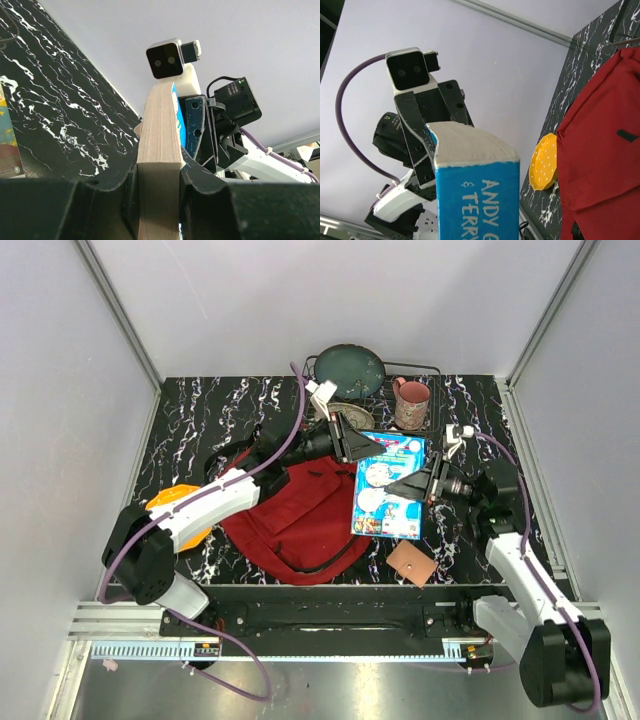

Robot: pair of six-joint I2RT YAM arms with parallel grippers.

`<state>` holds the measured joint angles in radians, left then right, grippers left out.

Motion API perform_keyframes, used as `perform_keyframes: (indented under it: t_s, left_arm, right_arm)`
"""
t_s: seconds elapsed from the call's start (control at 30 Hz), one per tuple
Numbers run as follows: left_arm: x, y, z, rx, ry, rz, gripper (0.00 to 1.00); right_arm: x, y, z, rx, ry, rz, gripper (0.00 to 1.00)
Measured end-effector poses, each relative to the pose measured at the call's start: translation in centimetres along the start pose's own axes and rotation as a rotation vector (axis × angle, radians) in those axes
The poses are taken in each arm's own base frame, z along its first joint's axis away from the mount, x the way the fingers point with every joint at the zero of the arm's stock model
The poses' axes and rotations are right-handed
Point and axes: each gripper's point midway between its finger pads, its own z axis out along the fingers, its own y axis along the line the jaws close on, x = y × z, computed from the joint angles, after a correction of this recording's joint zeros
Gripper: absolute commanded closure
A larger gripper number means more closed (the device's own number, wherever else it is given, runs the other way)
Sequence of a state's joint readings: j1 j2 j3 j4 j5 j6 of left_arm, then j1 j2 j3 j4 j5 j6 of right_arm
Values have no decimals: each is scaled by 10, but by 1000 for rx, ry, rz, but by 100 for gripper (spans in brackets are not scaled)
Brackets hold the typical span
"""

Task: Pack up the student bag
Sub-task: Pick up the book from the center of the board.

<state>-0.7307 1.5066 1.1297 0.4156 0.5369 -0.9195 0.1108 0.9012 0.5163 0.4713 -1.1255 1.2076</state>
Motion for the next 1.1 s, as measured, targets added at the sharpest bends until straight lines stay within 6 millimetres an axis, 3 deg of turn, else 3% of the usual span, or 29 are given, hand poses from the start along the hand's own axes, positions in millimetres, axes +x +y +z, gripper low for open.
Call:
perform_keyframes:
  t_s: [0.03, 0.07, 0.1, 0.17, 0.2, 0.3, 0.37, 0.47, 0.57, 0.67, 0.87, 1.1]
  left_arm:
    - [0, 2, -1, -5, 2, 1, 100]
    - [0, 4, -1, -11, 3, 1, 100]
    - [0, 7, -2, -18, 3, 3, 100]
    - [1, 11, -5, -40, 4, 10, 100]
    - [4, 14, -9, -60, 10, 15, 100]
    - [10, 24, -32, -159, -10, 17, 100]
    - [8, 34, -53, -238, -53, 7, 100]
    - [-12, 57, -103, -398, -208, -18, 100]
    - [-34, 74, -157, -541, -411, -51, 100]
    - [-43, 78, -191, -607, -561, -88, 100]
    - [-41, 90, -210, -644, -681, -181, 100]
    - [-37, 103, -204, -643, -699, -257, 100]
  right_arm:
    - [-1, -3, 1, 0, 11, 3, 85]
    - [-2, -6, 2, 0, 19, 3, 56]
    - [-3, -8, 3, 1, 24, 3, 37]
    - [-5, -11, 5, 6, 36, 18, 25]
    - [-8, -13, 7, 12, 34, 18, 11]
    - [-16, -20, 10, 48, 8, 30, 0]
    - [-25, -27, 11, 108, -46, 25, 0]
    - [-32, -43, 4, 228, -143, 30, 0]
    - [-25, -51, -7, 291, -218, 31, 0]
    - [-6, -60, -17, 302, -262, 58, 0]
    - [21, -69, -11, 304, -282, 138, 0]
    - [39, -67, 28, 282, -222, 158, 0]
